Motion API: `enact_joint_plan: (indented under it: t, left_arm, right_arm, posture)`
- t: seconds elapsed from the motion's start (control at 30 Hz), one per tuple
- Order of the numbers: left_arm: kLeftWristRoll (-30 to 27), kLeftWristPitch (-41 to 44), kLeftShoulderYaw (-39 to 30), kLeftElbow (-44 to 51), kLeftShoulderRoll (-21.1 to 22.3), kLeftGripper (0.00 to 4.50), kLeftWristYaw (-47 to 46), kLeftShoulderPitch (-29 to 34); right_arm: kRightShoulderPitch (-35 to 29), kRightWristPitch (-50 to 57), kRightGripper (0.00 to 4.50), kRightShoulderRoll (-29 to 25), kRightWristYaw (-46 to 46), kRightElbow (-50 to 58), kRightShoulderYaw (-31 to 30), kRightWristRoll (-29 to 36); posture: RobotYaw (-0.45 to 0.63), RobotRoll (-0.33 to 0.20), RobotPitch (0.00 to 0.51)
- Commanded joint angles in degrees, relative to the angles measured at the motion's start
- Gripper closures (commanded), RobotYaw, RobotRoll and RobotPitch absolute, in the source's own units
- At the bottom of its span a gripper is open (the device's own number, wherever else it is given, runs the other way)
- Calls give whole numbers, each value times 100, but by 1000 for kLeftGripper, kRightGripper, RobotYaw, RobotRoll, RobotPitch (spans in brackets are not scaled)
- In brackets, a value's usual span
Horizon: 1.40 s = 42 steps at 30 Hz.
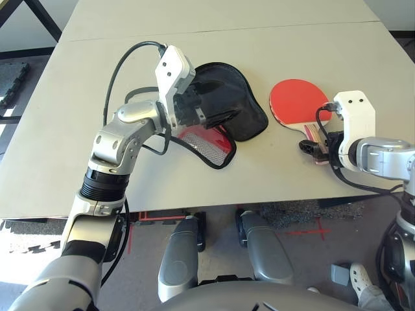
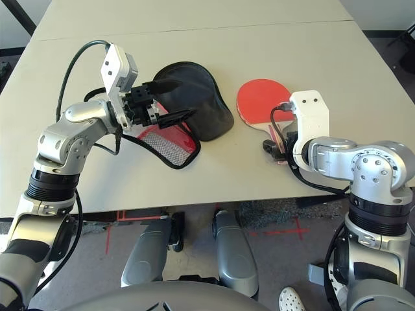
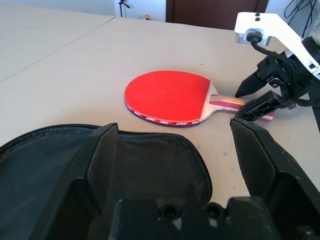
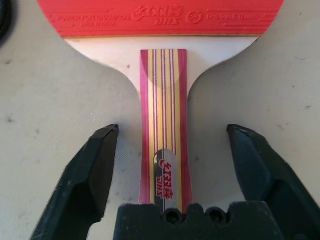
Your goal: Store the ping-pong paddle in its case and zip it.
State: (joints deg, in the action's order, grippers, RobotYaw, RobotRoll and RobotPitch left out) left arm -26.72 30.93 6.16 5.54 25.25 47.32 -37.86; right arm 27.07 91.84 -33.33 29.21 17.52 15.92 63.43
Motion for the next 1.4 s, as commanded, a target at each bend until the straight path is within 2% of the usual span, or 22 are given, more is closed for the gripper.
enact_joint_plan:
  t: [0.03, 0.2, 0.23, 0.37, 0.5, 0.63, 0.83, 1.1, 1.4]
  left_arm:
    - [78, -44, -21, 8, -22, 0, -25, 59]
    - [83, -62, -33, 42, -17, 0, -54, 102]
    - [84, -64, -42, 52, -13, 0, -62, 111]
    - [75, -45, -79, 118, 16, 0, -92, 156]
    - [79, -33, -117, 154, 53, 0, -137, 171]
    - [79, -7, -175, 201, 121, 0, -175, 172]
    - [81, 17, -238, 251, 245, 0, -220, 158]
    - [70, 213, -398, 585, 592, 0, -373, 211]
    - [4, 486, -545, 1061, 725, 0, -615, 471]
  right_arm:
    - [95, 66, 1336, 39, 116, -117, -85, 103]
    - [227, 66, 3232, 55, 105, -149, -210, 73]
    - [252, 66, 3474, 62, 97, -149, -228, 58]
    - [392, 66, 3471, 51, -63, -39, -383, -189]
    - [570, -73, 3471, -84, -442, 289, -730, -837]
    - [864, -596, 3471, -191, -1072, 437, -1140, -1424]
    - [1264, -1120, 3472, -54, -1916, 425, -1604, -2019]
    - [2098, -1780, 3472, 357, -3144, -502, -2648, -2816]
    - [2661, -2001, 3471, 988, -3744, -1841, -2922, -3649]
  posture:
    - [-49, 0, 241]
    - [-34, 0, 240]
    - [-32, 0, 240]
    - [-20, 0, 241]
    - [-8, 0, 240]
    - [15, 0, 239]
    - [50, 0, 237]
    - [128, 0, 234]
    - [198, 0, 234]
